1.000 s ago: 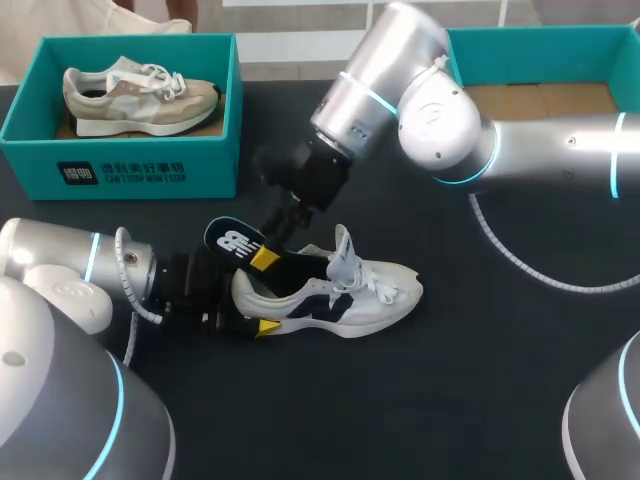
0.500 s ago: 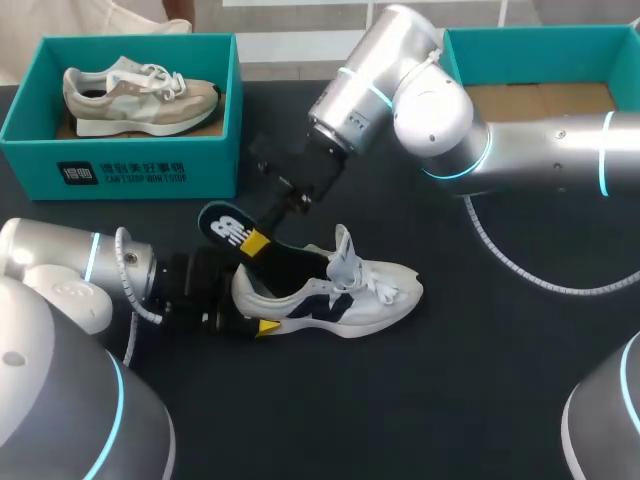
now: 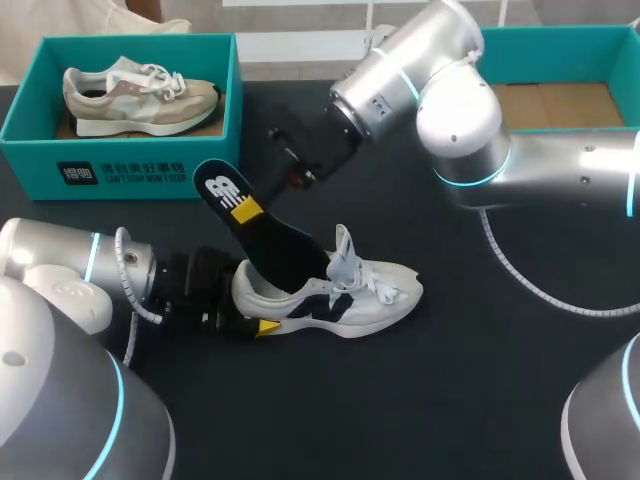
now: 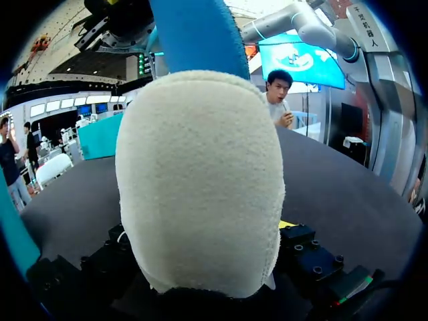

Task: Take the shoe out of the shoebox, open the shoe tongue, remove and reinsert the insole, then place the shoe into the shoebox

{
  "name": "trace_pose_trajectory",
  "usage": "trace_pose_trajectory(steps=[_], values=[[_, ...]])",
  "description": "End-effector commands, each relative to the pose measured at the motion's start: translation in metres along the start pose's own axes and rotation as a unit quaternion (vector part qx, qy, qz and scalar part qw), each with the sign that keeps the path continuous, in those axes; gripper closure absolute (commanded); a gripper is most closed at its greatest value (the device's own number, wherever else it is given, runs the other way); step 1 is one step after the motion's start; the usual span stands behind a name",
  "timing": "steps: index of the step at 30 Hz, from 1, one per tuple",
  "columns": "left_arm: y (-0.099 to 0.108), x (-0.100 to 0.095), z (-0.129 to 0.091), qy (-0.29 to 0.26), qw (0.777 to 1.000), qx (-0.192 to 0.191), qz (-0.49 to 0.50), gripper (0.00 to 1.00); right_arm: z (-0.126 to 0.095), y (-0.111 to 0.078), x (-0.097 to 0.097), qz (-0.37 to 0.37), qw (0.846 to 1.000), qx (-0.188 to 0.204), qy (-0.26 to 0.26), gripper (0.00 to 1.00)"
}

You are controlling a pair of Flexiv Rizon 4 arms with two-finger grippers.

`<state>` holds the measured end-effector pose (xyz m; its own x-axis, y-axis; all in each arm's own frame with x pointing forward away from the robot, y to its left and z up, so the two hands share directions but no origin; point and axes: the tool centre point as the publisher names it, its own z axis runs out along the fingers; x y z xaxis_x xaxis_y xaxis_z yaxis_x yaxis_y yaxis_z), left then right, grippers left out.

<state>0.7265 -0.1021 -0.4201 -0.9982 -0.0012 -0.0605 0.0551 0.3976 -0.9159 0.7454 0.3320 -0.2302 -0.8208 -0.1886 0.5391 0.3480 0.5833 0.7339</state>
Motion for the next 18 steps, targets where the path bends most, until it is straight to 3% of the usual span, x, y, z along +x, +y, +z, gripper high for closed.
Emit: trace_pose_trajectory(steps=[1,4,7,11,18], values=[[0.002,0.0,0.002,-0.001,1.0,-0.001,0.0,1.0,-0.001,-0.002,0.004,0.0,1.0,-0.002,-0.007,1.0],[0.002,0.0,0.002,-0.001,1.0,-0.001,0.0,1.0,-0.001,-0.002,0.004,0.0,1.0,-0.002,-0.007,1.0],[0.002,0.0,0.002,-0.001,1.0,-0.001,0.0,1.0,-0.005,0.005,0.009,0.007,0.996,-0.078,-0.031,1.0],[0.002,0.0,0.002,-0.001,1.0,-0.001,0.0,1.0,-0.018,0.023,0.019,0.028,0.991,-0.13,-0.031,1.0],[0.002,0.0,0.002,-0.001,1.0,-0.001,0.0,1.0,-0.046,0.059,0.036,0.068,0.983,-0.167,-0.027,1.0]])
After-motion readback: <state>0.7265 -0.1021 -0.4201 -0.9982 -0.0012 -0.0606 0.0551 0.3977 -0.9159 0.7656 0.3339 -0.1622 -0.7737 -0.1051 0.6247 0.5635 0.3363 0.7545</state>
